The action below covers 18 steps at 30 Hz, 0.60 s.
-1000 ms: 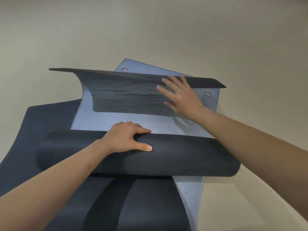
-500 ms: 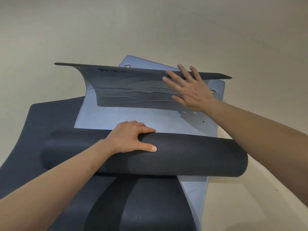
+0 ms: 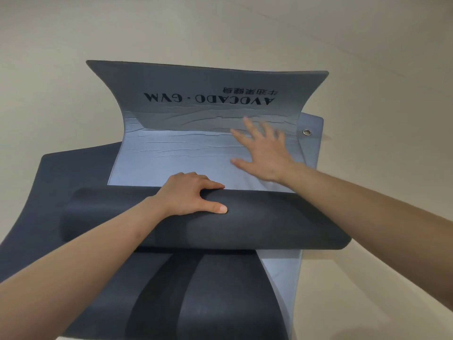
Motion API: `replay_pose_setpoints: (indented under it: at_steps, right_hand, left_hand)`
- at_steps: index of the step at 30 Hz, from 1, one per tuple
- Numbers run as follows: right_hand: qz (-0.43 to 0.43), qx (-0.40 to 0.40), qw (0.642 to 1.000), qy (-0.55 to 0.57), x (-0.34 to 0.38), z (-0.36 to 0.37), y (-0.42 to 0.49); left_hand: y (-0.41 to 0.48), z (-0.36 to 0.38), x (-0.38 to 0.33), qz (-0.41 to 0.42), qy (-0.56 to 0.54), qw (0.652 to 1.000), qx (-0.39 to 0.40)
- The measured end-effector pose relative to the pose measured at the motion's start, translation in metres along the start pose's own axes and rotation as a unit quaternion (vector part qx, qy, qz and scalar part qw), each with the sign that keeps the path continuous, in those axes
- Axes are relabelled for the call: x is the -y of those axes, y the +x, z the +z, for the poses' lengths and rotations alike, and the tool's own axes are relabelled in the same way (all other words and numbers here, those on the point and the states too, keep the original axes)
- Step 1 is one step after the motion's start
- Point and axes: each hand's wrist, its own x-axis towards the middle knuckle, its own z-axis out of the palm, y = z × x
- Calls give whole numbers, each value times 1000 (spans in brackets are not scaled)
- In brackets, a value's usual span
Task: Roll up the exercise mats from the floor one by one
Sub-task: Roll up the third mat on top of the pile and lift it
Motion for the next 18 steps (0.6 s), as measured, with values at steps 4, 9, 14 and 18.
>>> replay_pose_setpoints:
  at_steps: [4, 9, 14, 18]
  right_hand:
    - [-78, 5, 993, 86, 1, 16, -69]
    - [-105, -51, 993, 5, 6, 56, -130]
    - [-110, -21, 993, -40, -3, 65, -121]
    - [-98, 30, 994, 32, -17, 51, -86]
  left_hand:
    - [8, -10, -3, -39, -4, 999, 25]
    - [18, -21, -2, -82, -21, 996, 39]
    - [1, -13, -8, -50, 40, 992, -108]
    - [-37, 14, -12, 28, 92, 961, -258]
